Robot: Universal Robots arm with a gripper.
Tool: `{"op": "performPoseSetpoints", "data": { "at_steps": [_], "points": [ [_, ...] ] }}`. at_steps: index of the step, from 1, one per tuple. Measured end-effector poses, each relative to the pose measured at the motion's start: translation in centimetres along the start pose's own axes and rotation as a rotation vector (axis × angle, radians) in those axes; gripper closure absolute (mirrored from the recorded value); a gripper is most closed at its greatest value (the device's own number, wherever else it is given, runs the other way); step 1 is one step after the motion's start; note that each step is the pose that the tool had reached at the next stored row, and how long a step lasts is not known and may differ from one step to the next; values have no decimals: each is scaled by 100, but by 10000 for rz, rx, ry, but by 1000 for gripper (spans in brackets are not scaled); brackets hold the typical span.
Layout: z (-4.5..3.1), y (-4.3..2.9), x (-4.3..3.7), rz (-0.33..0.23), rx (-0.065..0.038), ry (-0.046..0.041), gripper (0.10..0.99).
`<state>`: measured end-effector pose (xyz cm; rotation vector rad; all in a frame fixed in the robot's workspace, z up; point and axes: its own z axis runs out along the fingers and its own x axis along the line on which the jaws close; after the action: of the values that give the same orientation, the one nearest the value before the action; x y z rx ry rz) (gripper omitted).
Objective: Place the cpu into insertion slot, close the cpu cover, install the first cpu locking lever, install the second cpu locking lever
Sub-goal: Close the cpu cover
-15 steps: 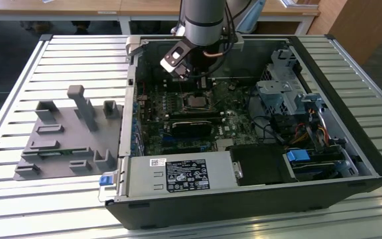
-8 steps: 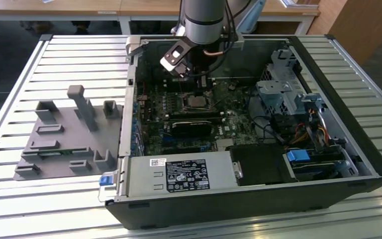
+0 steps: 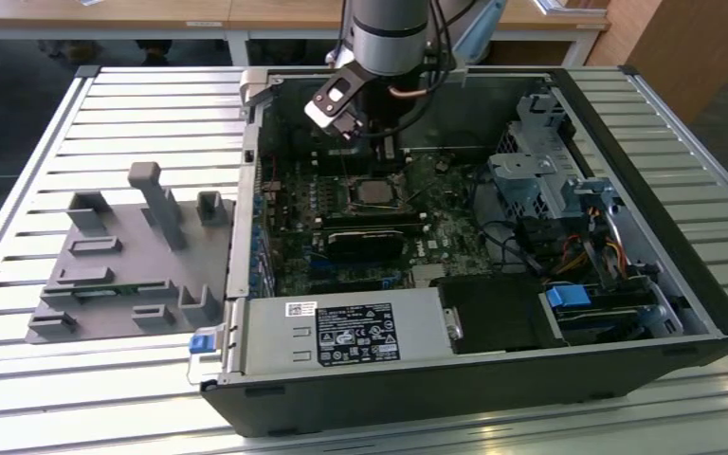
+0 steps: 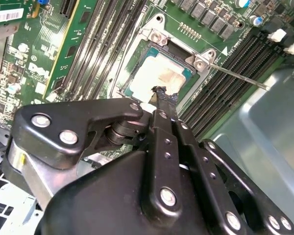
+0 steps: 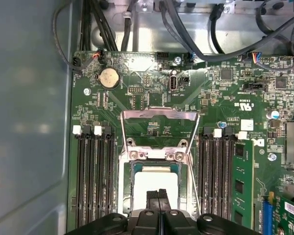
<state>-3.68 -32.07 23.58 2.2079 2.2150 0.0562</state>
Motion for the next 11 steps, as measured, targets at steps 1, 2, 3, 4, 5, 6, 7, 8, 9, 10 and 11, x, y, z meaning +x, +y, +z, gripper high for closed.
{"op": "performPoseSetpoints", "data": {
  "at_steps": [1, 2, 3, 4, 5, 6, 7, 8, 9, 10, 11],
  "points": [
    [-17, 1, 0, 0, 1, 0, 980],
    [-36, 1, 0, 0, 0, 0, 980],
    [-57, 2, 1, 0, 0, 0, 980],
    [-80, 3, 1, -1, 1, -1, 980],
    [-104, 4, 1, -1, 1, -2, 980],
    [-128, 5, 2, 0, 0, 0, 980],
    [-152, 5, 2, 0, 1, 0, 980],
    [-179, 6, 3, 0, 0, 0, 980],
    [-205, 7, 3, 0, 0, 0, 980],
    [-228, 8, 3, 0, 1, 0, 980],
    [-243, 8, 4, -1, 2, -2, 980]
  ]
}}
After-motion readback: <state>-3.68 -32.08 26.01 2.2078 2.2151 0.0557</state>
